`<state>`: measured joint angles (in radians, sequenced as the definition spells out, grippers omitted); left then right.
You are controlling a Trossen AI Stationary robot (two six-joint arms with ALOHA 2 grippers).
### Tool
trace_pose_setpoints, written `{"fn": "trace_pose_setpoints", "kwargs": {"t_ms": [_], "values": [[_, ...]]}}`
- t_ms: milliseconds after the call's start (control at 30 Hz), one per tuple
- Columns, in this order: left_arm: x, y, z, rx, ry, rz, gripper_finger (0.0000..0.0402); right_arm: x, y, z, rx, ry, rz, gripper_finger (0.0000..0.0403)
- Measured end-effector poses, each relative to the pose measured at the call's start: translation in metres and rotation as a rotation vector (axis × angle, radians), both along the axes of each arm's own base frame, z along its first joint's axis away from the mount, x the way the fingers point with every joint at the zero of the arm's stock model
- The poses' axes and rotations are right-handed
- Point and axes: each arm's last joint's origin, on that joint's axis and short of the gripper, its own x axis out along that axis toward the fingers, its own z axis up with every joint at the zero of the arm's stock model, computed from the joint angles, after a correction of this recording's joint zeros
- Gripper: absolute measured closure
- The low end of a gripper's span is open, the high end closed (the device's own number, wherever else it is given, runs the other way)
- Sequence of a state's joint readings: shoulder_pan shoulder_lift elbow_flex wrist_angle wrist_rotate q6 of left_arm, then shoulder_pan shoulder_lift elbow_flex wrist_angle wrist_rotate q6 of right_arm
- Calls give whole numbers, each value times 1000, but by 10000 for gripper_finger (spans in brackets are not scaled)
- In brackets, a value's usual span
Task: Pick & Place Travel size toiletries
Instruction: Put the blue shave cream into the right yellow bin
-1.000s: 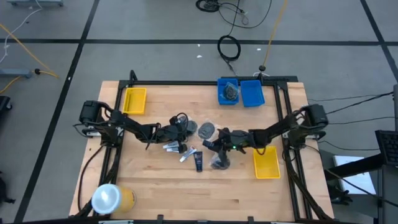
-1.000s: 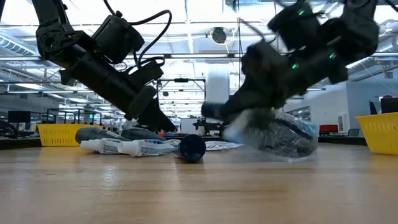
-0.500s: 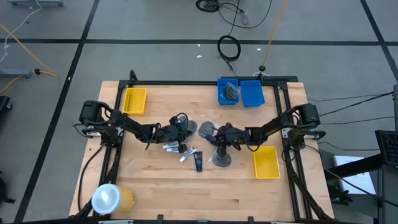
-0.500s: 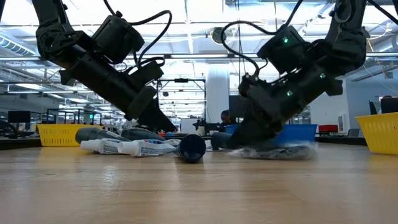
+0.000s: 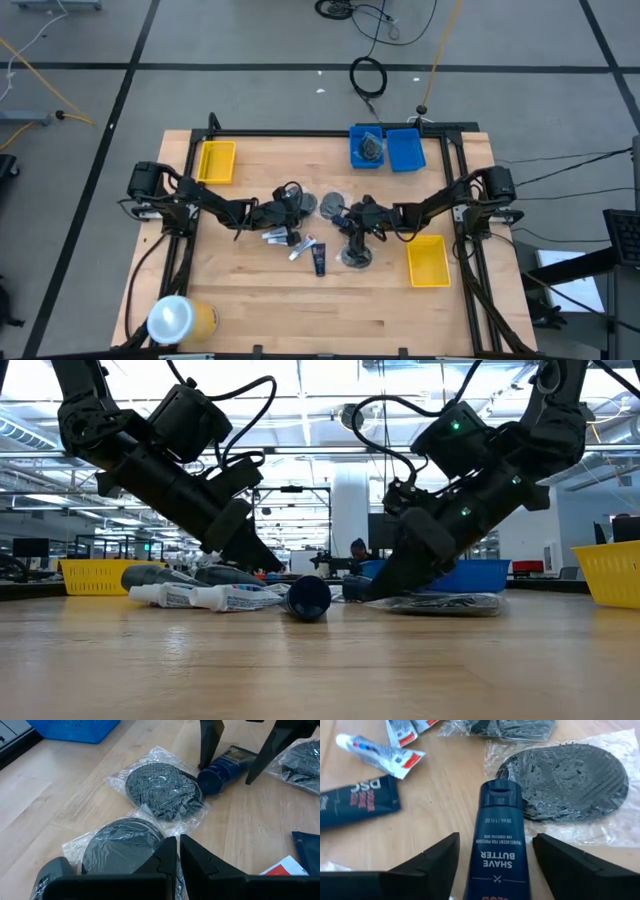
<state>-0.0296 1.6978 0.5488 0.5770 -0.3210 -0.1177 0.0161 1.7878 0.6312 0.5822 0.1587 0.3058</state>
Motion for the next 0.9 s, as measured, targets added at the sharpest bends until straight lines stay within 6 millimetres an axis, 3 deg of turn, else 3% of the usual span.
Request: {"fn": "trace_pose_setpoints", "kwargs": {"t_ms": [200, 467, 567, 767, 900], "values": [[0, 0, 0, 1, 5, 0, 376, -1, 6, 7, -62, -8, 36, 236], [0, 0, -1, 1, 8, -1, 376, -14, 11, 55, -2, -91, 26, 305], [0, 0, -1, 1, 9, -1, 376, -33, 16, 77, 172, -48, 24, 310], [0, 0, -1, 1, 9, -1, 376, -89, 40, 111, 678, 158, 12, 311], [0, 0, -1, 0, 7, 0, 376, -128, 54, 127, 928, 284, -106, 312]]}}
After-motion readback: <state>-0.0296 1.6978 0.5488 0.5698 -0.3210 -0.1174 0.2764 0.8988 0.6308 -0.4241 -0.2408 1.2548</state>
